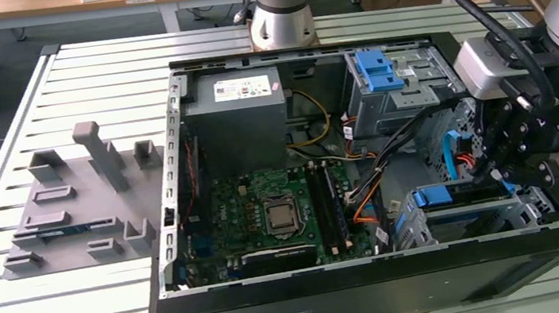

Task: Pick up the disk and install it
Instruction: 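Insert the first disk wire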

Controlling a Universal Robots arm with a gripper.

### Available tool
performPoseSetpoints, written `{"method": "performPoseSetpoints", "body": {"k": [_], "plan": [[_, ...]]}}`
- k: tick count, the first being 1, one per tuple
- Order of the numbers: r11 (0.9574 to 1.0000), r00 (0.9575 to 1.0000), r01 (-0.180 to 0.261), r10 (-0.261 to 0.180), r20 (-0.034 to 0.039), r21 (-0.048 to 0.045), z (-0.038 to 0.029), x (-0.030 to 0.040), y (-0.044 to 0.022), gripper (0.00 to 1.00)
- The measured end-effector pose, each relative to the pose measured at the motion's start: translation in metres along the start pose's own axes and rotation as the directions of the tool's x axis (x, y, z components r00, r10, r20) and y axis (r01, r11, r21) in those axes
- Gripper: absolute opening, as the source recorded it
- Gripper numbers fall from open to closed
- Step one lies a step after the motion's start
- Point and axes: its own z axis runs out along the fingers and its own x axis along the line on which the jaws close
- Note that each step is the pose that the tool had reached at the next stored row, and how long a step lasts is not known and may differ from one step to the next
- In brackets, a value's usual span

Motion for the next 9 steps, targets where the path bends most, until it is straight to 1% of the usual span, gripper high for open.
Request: {"method": "performPoseSetpoints", "body": {"k": [9], "plan": [[1.0000, 1.0000, -0.007, 0.007, -0.0003, -0.0054, -0.0001, 0.0008, 0.0000, 0.16]]}}
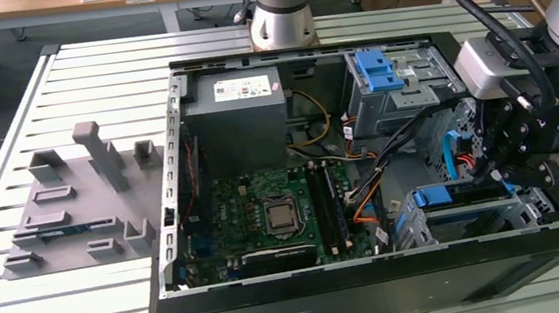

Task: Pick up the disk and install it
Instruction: 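Insert the first disk wire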

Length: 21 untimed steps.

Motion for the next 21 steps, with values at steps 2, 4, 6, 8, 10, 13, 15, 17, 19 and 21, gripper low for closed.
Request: {"method": "performPoseSetpoints", "body": {"k": [2, 4, 6, 8, 10, 13, 15, 17, 19, 21], "plan": [[1.0000, 1.0000, 0.000, 0.000, 0.0000, -0.0006, 0.0000, 0.0000, 0.0000, 0.16], [1.0000, 1.0000, 0.000, 0.000, -0.0001, -0.0008, 0.0001, 0.0001, 0.0000, 0.16], [1.0000, 1.0000, 0.000, 0.000, -0.0001, -0.0009, 0.0003, 0.0001, 0.0000, 0.16], [1.0000, 1.0000, 0.000, 0.000, 0.0001, -0.0010, 0.0004, 0.0001, 0.0000, 0.16], [1.0000, 1.0000, 0.000, 0.000, 0.0004, -0.0023, -0.0005, 0.0001, 0.0001, 0.16], [1.0000, 1.0000, 0.000, 0.000, 0.0004, -0.0031, -0.0032, 0.0000, 0.0000, 0.16], [1.0000, 1.0000, 0.000, 0.000, 0.0005, -0.0032, -0.0031, -0.0001, -0.0002, 0.16], [1.0000, 1.0000, 0.000, 0.000, 0.0003, -0.0032, -0.0029, 0.0000, -0.0006, 0.16], [1.0000, 1.0000, 0.000, 0.000, 0.0004, -0.0033, -0.0025, 0.0000, -0.0011, 0.16], [1.0000, 1.0000, -0.001, 0.001, 0.0006, -0.0033, -0.0017, 0.0000, -0.0012, 0.16]]}}
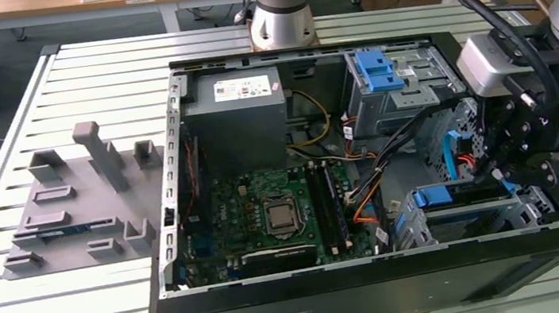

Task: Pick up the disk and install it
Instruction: 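Insert the first disk wire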

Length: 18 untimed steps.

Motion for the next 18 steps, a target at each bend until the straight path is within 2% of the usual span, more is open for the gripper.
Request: {"method": "performPoseSetpoints", "body": {"k": [18], "plan": [[1.0000, 1.0000, 0.000, 0.000, 0.0017, -0.0004, 0.0022, 0.0001, -0.0002, 0.16]]}}
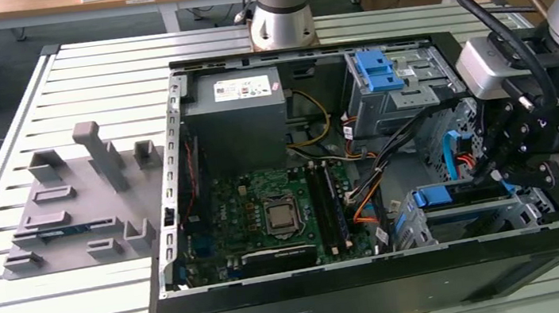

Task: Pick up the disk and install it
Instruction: 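Insert the first disk wire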

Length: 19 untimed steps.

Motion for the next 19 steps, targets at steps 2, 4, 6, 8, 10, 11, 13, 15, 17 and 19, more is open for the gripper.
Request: {"method": "performPoseSetpoints", "body": {"k": [2, 4, 6, 8, 10, 11, 13, 15, 17, 19], "plan": [[1.0000, 1.0000, 0.000, 0.000, 0.0000, -0.0001, -0.0009, -0.0001, 0.0000, 0.16], [1.0000, 1.0000, 0.000, 0.000, 0.0005, 0.0000, -0.0013, -0.0001, 0.0000, 0.16], [1.0000, 1.0000, 0.000, 0.000, 0.0022, -0.0001, -0.0013, -0.0001, 0.0000, 0.16], [1.0000, 1.0000, 0.000, 0.000, 0.0024, -0.0001, -0.0012, -0.0001, 0.0000, 0.16], [1.0000, 1.0000, -0.003, 0.003, 0.0023, -0.0001, -0.0011, -0.0001, 0.0000, 0.16], [1.0000, 1.0000, -0.004, 0.004, 0.0023, 0.0000, -0.0010, -0.0001, 0.0000, 0.16], [1.0000, 1.0000, -0.006, 0.006, 0.0026, 0.0000, -0.0007, 0.0000, 0.0000, 0.16], [1.0000, 1.0000, -0.006, 0.006, 0.0043, 0.0000, -0.0004, 0.0000, 0.0000, 0.16], [1.0000, 1.0000, -0.006, 0.006, 0.0058, -0.0001, -0.0001, -0.0001, 0.0000, 0.16], [1.0000, 1.0000, -0.006, 0.006, 0.0075, -0.0002, 0.0001, 0.0000, -0.0001, 0.16]]}}
